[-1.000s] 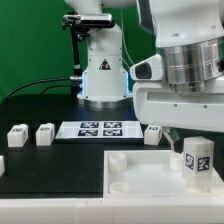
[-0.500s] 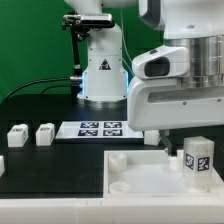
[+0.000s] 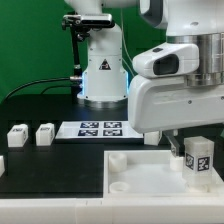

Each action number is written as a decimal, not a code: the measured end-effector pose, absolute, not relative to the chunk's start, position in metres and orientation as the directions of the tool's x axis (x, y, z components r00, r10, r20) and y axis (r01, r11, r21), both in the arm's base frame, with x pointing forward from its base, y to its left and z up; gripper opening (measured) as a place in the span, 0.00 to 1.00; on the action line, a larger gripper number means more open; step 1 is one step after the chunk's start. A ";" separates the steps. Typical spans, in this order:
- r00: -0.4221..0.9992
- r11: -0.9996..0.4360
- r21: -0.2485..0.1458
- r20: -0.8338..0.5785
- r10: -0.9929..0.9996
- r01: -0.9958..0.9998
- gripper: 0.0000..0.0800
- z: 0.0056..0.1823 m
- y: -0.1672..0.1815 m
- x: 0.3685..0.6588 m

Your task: Assemble one leg

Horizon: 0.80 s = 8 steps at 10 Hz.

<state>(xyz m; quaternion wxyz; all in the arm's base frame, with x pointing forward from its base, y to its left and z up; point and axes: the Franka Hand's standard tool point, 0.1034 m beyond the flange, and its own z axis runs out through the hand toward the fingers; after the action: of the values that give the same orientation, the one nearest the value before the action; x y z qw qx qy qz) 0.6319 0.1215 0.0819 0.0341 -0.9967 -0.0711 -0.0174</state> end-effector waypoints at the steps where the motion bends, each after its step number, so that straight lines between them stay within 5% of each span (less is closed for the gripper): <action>1: 0.989 -0.988 -0.063 0.041 0.141 0.143 0.48 0.082 0.120 0.632; 2: 0.990 -0.988 -0.061 0.040 0.138 0.140 0.37 0.082 0.117 0.633; 5: 0.993 -0.992 -0.062 0.038 0.108 0.110 0.37 0.082 0.117 0.633; 8: 0.973 -0.970 -0.086 0.012 -0.229 -0.227 0.37 0.080 0.116 0.633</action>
Offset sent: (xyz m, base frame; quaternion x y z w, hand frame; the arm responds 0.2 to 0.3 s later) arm 0.0000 0.0000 0.0000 0.0000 0.0000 0.0899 0.9960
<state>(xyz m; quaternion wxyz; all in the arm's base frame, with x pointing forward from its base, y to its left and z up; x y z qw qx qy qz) 0.6328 0.1161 0.0802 0.0420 -0.9924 0.1149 -0.0109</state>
